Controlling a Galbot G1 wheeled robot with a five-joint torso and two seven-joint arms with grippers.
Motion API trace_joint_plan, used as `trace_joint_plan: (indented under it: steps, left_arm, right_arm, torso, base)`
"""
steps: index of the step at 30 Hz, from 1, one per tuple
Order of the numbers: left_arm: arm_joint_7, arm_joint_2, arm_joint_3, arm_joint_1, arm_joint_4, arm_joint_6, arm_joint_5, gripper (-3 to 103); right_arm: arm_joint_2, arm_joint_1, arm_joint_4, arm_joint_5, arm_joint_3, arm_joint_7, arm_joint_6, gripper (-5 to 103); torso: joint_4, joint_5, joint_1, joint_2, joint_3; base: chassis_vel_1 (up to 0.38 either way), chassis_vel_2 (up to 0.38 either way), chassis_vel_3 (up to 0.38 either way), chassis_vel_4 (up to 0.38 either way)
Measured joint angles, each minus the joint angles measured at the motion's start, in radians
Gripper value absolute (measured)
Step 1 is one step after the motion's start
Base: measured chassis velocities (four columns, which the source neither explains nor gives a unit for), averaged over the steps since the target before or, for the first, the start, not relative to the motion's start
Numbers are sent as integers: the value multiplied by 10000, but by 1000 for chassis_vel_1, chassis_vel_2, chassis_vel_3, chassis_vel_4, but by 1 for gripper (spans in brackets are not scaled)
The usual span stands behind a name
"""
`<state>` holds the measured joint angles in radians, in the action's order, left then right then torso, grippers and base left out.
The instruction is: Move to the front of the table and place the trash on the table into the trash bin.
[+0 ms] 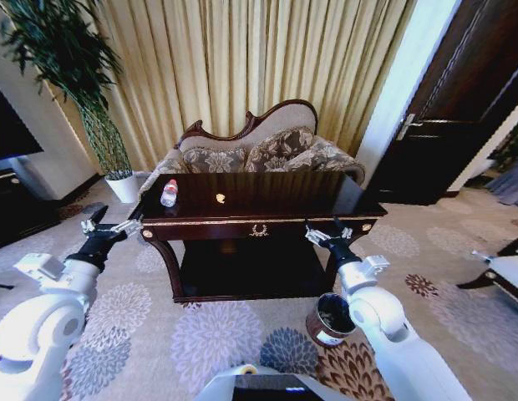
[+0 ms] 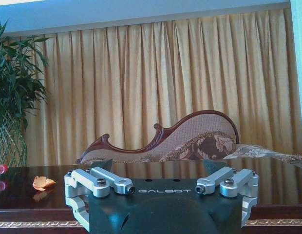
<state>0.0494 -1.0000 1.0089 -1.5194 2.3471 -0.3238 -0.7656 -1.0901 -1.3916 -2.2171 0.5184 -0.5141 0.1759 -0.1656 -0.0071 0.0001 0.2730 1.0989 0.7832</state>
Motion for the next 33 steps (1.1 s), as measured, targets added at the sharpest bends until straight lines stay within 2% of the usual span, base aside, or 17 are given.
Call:
trace_joint_plan:
  steps: [33]
  left_arm:
    - [36, -150, -67, -34, -38, -35, 52, 100]
  right_arm:
    - [-40, -233, -354, -88, 121, -240, -314, 100]
  torso:
    - [0, -1, 1, 0, 1]
  base:
    - [-70, 65, 71, -68]
